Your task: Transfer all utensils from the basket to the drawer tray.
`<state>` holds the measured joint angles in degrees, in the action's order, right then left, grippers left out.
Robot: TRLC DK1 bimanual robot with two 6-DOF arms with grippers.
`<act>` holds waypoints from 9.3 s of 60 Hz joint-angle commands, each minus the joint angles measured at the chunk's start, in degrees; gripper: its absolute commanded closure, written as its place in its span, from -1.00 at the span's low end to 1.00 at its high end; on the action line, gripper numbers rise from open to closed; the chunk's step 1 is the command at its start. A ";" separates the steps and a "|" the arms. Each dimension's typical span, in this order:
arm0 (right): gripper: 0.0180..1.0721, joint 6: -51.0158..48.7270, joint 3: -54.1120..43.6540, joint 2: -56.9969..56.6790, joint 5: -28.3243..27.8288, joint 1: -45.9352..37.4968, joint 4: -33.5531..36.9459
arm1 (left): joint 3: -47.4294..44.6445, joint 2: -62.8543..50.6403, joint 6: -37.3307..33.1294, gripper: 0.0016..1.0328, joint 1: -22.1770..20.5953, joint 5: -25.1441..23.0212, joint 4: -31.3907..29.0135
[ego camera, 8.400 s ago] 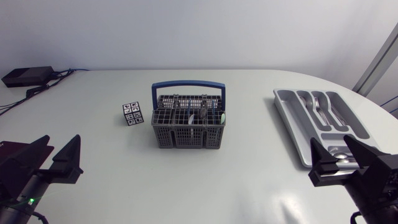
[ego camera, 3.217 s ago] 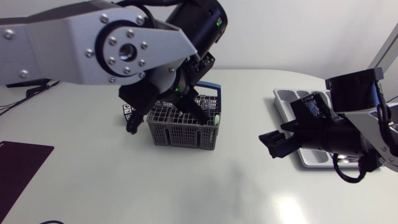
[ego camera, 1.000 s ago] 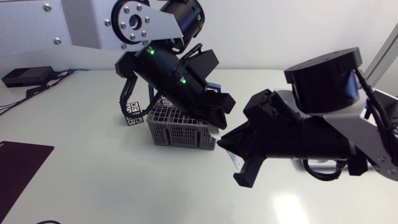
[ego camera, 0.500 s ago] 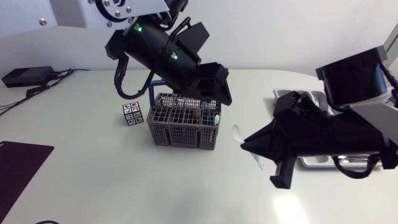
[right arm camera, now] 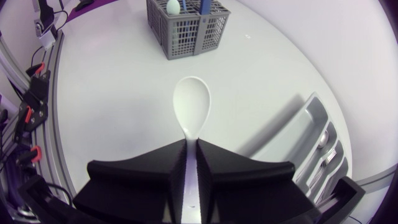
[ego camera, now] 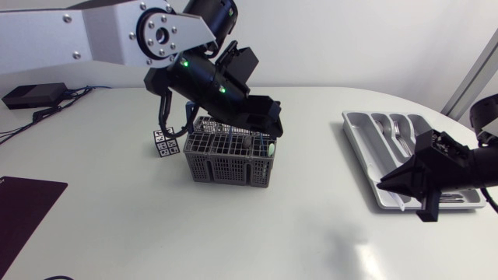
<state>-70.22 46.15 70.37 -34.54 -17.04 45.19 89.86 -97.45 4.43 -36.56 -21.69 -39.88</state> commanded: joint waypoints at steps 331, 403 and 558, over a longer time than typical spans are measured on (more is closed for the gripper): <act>0.89 36.38 -0.54 -8.76 -4.92 43.23 -14.16 | -12.61 13.60 -6.36 0.82 -5.54 -19.44 2.35; 0.86 -0.89 -7.13 -1.46 16.79 -8.63 -27.00 | -17.44 14.39 -11.63 -0.45 11.86 -2.83 7.53; -0.91 15.02 -15.21 -2.25 26.11 8.60 -34.03 | -34.67 -1.78 -17.43 0.93 2.72 31.10 66.16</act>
<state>-56.71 32.12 67.20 -8.88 -9.10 11.75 53.74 -97.69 -12.69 -33.95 9.10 24.80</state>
